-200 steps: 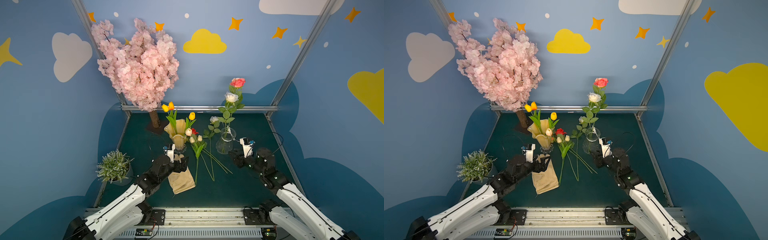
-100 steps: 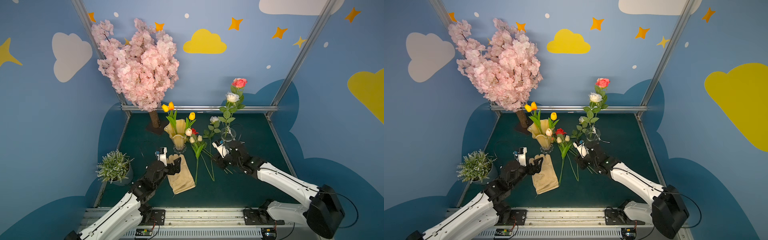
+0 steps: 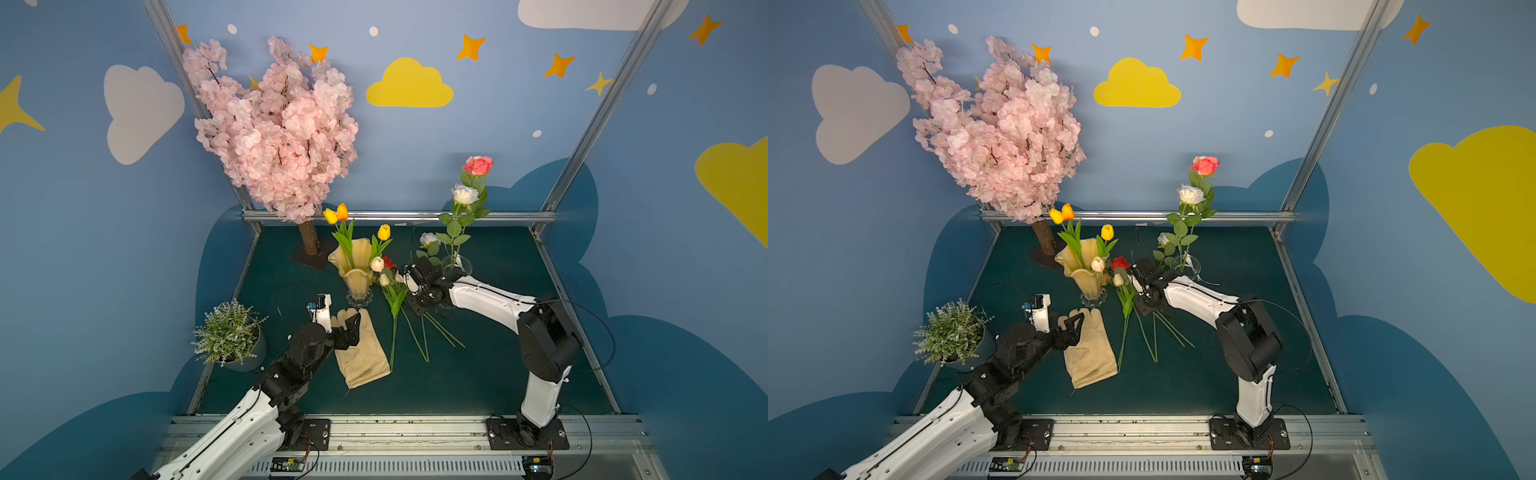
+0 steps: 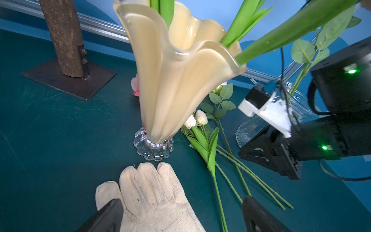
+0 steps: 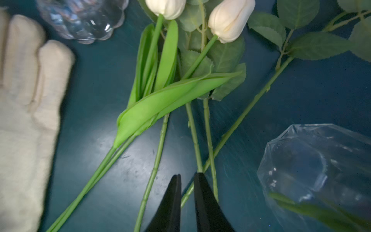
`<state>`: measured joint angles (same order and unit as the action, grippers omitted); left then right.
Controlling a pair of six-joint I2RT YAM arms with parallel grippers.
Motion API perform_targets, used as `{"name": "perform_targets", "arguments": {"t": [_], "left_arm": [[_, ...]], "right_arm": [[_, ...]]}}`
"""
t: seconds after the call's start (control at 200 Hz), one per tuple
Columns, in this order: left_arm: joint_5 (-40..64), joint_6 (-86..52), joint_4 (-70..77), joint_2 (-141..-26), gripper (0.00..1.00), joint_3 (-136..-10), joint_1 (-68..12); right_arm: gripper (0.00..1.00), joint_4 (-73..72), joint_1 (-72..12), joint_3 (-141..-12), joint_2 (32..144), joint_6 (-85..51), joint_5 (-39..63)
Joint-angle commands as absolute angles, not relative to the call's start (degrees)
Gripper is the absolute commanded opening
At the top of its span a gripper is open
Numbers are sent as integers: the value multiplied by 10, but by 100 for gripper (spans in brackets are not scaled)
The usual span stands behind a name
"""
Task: Arrange the flowers in different vases according to their variety
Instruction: Pick up the flower at the center of the board.
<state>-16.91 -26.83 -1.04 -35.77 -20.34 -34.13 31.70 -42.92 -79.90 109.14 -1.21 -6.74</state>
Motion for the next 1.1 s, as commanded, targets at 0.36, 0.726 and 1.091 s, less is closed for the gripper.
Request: {"name": "perform_targets", "arguments": {"t": [0.36, 0.726, 1.091], "left_arm": [[-165, -258, -11, -353, 95, -206, -339], [-165, -258, -6, -359, 95, -206, -338], [-162, -257, -4, -363, 95, -206, -339]], "right_arm": [[24, 394, -406, -908, 1200, -3, -90], [27, 394, -396, -915, 1224, -3, -49], [28, 385, -394, -909, 1199, -12, -14]]}}
